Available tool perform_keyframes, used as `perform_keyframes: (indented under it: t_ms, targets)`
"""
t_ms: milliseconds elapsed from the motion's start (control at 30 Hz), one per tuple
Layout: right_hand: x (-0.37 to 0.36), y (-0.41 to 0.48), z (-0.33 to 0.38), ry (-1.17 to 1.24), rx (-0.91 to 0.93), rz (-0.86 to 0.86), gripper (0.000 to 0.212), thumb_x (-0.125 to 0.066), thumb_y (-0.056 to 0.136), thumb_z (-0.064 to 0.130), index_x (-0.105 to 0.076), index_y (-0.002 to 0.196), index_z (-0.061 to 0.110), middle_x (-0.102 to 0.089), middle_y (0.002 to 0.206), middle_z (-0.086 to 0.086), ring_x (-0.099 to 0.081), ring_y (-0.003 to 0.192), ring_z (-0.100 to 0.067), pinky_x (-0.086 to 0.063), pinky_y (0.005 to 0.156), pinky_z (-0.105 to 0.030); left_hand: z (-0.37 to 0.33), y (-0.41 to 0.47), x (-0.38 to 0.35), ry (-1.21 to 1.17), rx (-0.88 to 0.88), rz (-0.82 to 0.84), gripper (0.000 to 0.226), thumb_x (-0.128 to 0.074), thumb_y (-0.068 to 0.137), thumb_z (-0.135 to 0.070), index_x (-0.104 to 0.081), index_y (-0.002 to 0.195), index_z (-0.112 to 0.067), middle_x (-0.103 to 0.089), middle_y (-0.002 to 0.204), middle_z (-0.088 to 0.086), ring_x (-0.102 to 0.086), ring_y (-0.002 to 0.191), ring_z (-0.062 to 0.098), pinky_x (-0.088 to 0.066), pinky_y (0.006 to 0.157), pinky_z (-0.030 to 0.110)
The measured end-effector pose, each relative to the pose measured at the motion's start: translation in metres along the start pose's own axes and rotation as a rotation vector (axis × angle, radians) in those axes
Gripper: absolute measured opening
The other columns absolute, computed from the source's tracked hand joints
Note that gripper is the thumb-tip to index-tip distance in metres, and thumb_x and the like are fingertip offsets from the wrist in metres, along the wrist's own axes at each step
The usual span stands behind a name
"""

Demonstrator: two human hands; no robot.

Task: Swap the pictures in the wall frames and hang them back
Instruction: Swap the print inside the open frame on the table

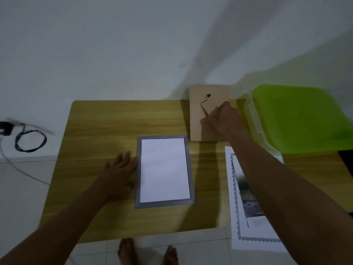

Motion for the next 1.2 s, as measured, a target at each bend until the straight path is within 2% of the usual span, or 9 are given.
perform_keyframes:
  t_ms: [200,400,567,733,967,1100,1167,1200]
  targets:
    - [0.035,-0.036,0.037,0.15,0.062,-0.083,0.05,-0.071,0.082,0.047,-0.05,0.112,0.013,-0.062,0.103,-0.004,-0.059,0.088,-0.023,-0.056,0.075,-0.042,-0.003,-0.002,0.006,-0.021,-0.001,-0.005,0.093,-0.056,0.09,-0.045,0.011,0.153,-0.031,0.014,0.162,0.002,0.009,0.149,0.026,-0.011,0.116,0.054]
    - [0.008,-0.113,0.078,0.198,0.072,0.029,0.051,-0.071,0.082,0.046,-0.051,0.116,0.014,-0.05,0.094,0.003,-0.054,0.084,-0.019,-0.052,0.073,-0.035,-0.003,-0.005,0.007,-0.038,0.011,-0.05,0.091,-0.057,0.089,-0.051,0.004,0.154,-0.034,0.009,0.163,0.0,0.006,0.15,0.023,-0.011,0.115,0.059]
    - [-0.037,-0.156,0.094,0.199,0.05,0.137,0.053,-0.07,0.082,0.045,-0.05,0.12,0.013,-0.062,0.107,-0.005,-0.061,0.093,-0.024,-0.049,0.072,-0.032,0.001,-0.007,0.005,-0.086,-0.012,-0.058,0.091,-0.056,0.09,-0.052,0.006,0.153,-0.033,0.009,0.163,0.0,0.007,0.15,0.023,-0.009,0.115,0.06]
    - [-0.063,-0.174,0.093,0.066,0.04,0.172,0.046,-0.067,0.086,0.041,-0.048,0.114,0.01,-0.063,0.112,-0.01,-0.061,0.1,-0.029,-0.036,0.069,-0.028,0.003,-0.006,0.003,-0.111,-0.008,-0.075,0.092,-0.057,0.087,-0.058,0.004,0.153,-0.037,0.009,0.162,-0.001,0.007,0.15,0.022,-0.007,0.115,0.06]
    - [-0.073,-0.189,0.09,-0.123,0.075,0.224,0.047,-0.065,0.089,0.045,-0.051,0.114,0.008,-0.061,0.112,-0.01,-0.061,0.106,-0.029,-0.045,0.074,-0.034,0.006,-0.005,-0.002,-0.162,-0.009,-0.082,0.091,-0.057,0.086,-0.06,0.004,0.151,-0.041,0.009,0.162,-0.003,0.01,0.149,0.021,-0.002,0.116,0.061]
    - [-0.082,-0.187,0.086,-0.218,0.128,0.218,0.039,-0.062,0.091,0.039,-0.052,0.113,0.009,-0.061,0.112,-0.009,-0.059,0.107,-0.028,-0.043,0.073,-0.034,0.004,-0.006,-0.001,-0.158,-0.014,-0.079,0.091,-0.057,0.087,-0.059,0.005,0.151,-0.042,0.01,0.162,-0.002,0.01,0.149,0.022,-0.001,0.115,0.061]
    - [-0.088,-0.186,0.084,-0.254,0.175,0.229,0.038,-0.059,0.092,0.036,-0.051,0.117,0.008,-0.058,0.118,-0.011,-0.054,0.115,-0.029,-0.047,0.08,-0.036,0.005,-0.006,-0.001,-0.161,-0.012,-0.076,0.091,-0.057,0.087,-0.058,0.005,0.151,-0.042,0.01,0.162,-0.002,0.01,0.149,0.022,-0.001,0.115,0.061]
    - [-0.091,-0.185,0.082,-0.272,0.203,0.224,0.04,-0.058,0.093,0.035,-0.05,0.122,0.008,-0.054,0.126,-0.014,-0.049,0.123,-0.03,-0.047,0.088,-0.038,0.005,-0.006,-0.001,-0.161,-0.011,-0.076,0.091,-0.057,0.087,-0.059,0.005,0.151,-0.041,0.01,0.162,-0.002,0.01,0.149,0.022,-0.001,0.115,0.061]
Point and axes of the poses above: each hand's wrist, its own y-axis towards the middle knuckle, its own x-axis out of the back of the hand, z = x × y, the point moved 2 cm from there along y, towards the middle knuckle
